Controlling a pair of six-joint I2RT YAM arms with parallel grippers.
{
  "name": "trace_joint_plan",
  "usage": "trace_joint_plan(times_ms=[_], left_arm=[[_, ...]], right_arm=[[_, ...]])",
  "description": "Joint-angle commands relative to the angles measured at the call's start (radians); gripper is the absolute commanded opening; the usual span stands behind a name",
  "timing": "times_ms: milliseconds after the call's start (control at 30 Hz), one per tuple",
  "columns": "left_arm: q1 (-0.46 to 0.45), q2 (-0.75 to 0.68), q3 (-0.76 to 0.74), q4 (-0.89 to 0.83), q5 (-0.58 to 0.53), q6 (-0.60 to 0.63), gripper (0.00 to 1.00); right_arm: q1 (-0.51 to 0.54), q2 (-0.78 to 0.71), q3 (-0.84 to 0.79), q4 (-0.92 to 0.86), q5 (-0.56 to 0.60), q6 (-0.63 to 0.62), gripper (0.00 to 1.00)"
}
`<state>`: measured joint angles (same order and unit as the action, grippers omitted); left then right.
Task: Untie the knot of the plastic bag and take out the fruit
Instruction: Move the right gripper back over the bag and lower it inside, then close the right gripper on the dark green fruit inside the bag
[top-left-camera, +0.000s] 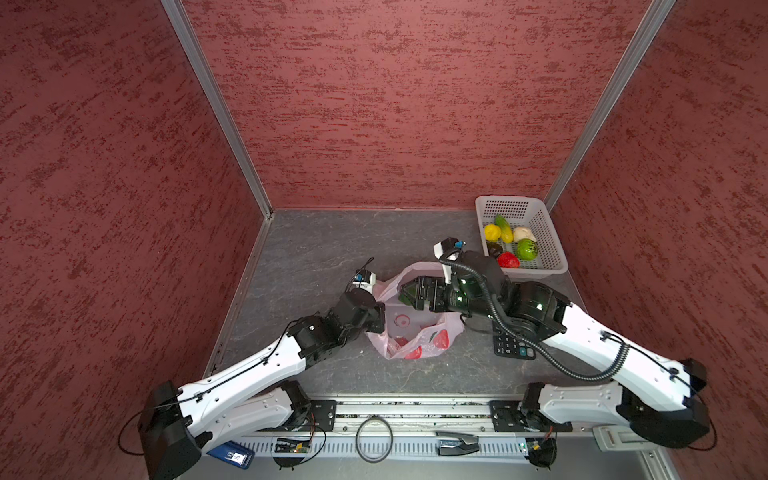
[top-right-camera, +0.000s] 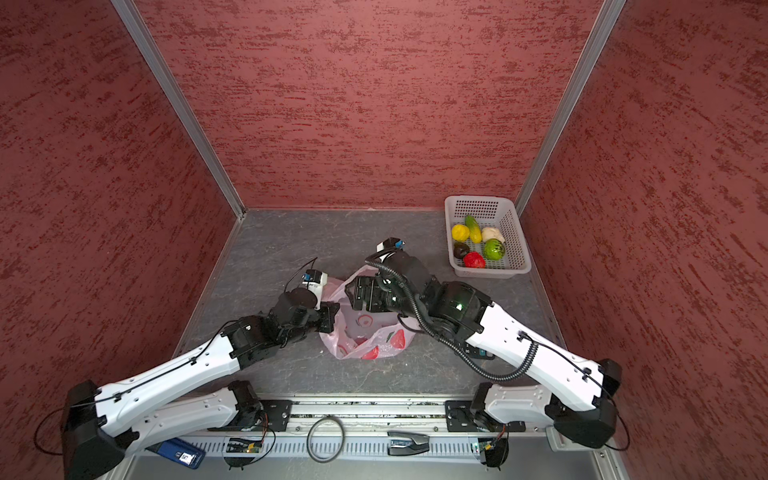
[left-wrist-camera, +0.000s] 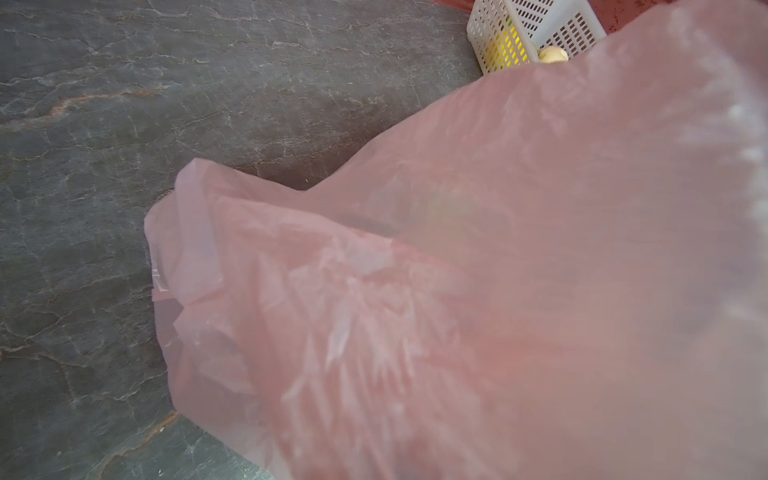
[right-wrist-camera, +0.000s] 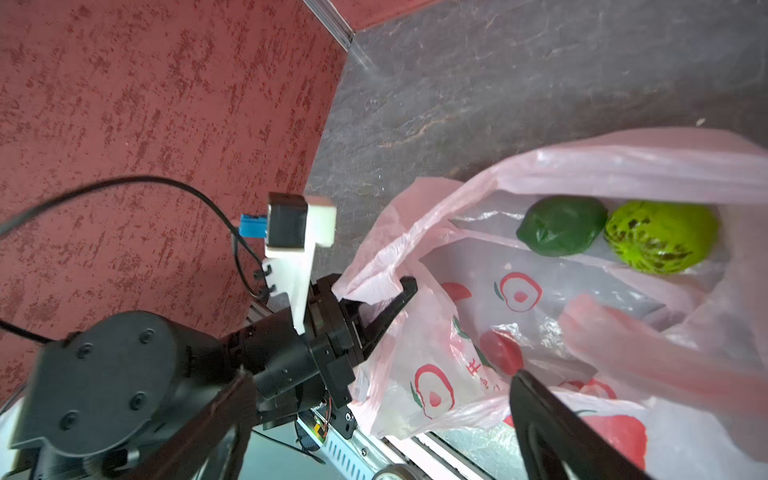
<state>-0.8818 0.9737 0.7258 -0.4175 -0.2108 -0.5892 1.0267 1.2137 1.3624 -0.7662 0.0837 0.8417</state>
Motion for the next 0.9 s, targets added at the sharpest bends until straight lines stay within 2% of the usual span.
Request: trace_joint_plan(times_ms=[0, 167, 467, 700, 867], left_arm=[[-0.008, -0.018, 0.022, 0.016, -0.008, 0.003, 0.0], [-0.022, -0.015, 0.025, 0.02, -0.019, -0.006, 0.0], [-0.049, -0.027, 0.022, 0.009, -0.049, -0.024, 0.0], [-0.049, -0.033, 0.012, 0.008, -0.059, -0.03, 0.0], [-0.05, -0.032, 0.002, 0.015, -0.062, -0.033, 0.0]], right_arm=[[0.032, 0.007, -0.087, 0.03, 0.075, 0.087, 0.93], [0.063, 0.052, -0.18, 0.087, 0.117, 0.059, 0.84], [0.082, 0.215, -0.223, 0.079, 0.168, -0.062, 0.85], [0.082, 0.277, -0.311, 0.051, 0.095, -0.036, 0.85], [0.096, 0.278, -0.356, -0.04, 0.063, 0.021, 0.84]])
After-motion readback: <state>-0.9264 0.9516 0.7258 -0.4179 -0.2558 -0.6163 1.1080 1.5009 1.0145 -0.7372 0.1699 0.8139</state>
